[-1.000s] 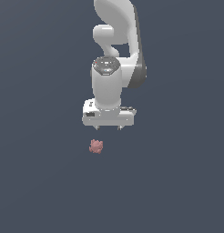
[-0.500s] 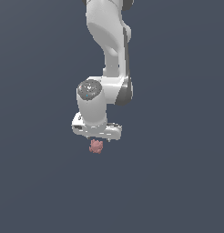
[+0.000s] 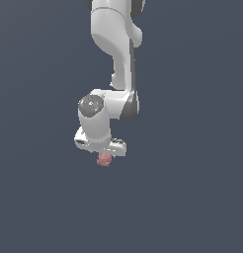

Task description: Pick up the object and move it to a goal position.

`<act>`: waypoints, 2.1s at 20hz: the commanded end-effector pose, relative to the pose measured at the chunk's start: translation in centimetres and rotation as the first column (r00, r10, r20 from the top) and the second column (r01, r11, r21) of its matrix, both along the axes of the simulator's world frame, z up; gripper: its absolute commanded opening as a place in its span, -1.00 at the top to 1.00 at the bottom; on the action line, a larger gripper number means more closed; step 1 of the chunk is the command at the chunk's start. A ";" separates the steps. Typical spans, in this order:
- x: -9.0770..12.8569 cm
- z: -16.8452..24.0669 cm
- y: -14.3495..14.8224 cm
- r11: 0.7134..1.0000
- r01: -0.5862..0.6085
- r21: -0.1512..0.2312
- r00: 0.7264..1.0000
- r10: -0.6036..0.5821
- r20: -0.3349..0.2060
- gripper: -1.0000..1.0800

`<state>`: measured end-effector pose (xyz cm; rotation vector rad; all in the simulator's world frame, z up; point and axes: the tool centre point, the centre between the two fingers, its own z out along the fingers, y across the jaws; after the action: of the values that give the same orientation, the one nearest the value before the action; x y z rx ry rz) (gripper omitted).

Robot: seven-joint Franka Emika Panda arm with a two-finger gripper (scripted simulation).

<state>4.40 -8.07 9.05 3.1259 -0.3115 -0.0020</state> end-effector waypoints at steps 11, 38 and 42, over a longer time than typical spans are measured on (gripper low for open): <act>-0.1 -4.3 0.0 1.000 0.002 0.000 1.000 -0.002 0.001 -0.92; 0.0 -2.1 0.6 1.000 0.002 0.000 1.000 -0.002 0.001 1.00; -0.1 0.9 1.3 1.000 0.002 0.000 1.000 -0.002 0.001 1.00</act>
<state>4.30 -7.06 8.68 3.1256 -0.3155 -0.0023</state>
